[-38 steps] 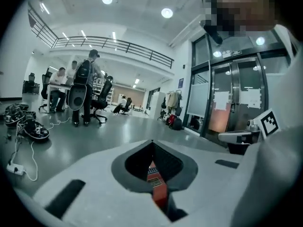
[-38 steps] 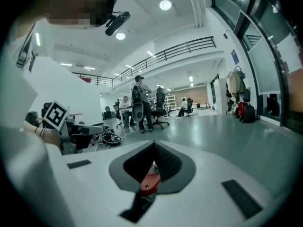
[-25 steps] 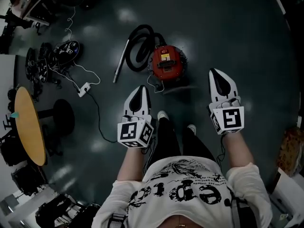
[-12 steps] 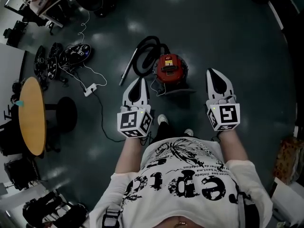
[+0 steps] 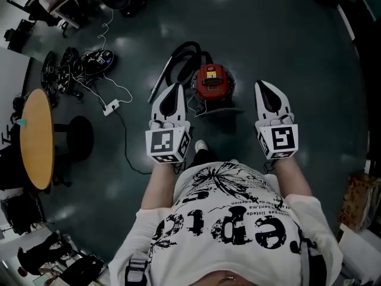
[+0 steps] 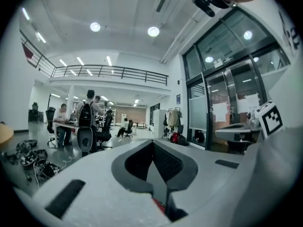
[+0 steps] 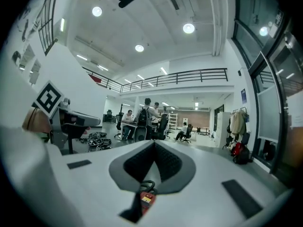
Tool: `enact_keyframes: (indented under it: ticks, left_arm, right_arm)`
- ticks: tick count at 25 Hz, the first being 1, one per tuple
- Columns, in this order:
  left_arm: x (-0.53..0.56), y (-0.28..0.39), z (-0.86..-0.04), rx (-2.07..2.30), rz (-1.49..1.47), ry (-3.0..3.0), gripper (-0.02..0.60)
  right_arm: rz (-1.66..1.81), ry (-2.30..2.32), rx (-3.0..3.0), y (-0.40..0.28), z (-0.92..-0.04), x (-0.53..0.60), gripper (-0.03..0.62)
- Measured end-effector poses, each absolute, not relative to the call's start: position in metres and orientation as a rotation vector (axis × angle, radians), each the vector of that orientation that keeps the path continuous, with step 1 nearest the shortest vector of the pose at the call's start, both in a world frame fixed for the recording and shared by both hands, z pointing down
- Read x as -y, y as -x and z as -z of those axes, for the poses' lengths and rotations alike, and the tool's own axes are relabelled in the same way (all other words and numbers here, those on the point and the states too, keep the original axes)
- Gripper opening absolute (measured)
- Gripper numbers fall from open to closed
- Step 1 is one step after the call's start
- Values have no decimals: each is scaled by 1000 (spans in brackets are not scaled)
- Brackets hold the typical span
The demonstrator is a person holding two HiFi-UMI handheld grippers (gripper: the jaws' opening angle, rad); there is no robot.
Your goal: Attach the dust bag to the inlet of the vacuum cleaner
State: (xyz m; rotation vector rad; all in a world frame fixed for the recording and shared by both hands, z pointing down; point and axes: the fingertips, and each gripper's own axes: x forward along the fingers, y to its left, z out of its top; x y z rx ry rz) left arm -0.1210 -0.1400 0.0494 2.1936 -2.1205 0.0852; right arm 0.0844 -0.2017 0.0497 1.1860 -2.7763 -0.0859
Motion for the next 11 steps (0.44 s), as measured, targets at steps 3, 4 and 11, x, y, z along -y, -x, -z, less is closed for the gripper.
enact_keyframes:
  ticks: [3, 4, 11]
  left_arm:
    - [143, 124, -41, 2153, -150, -2261, 2]
    - [143, 125, -39, 2157, -149, -2265, 3]
    - [149, 121, -49, 2131, -183, -2287, 2]
  right_arm:
    - [81, -1199, 2780, -86, -44, 202, 0]
    - [82, -1199, 2779, -86, -44, 202, 0]
    - [81, -1184, 2759, -83, -58, 204, 0]
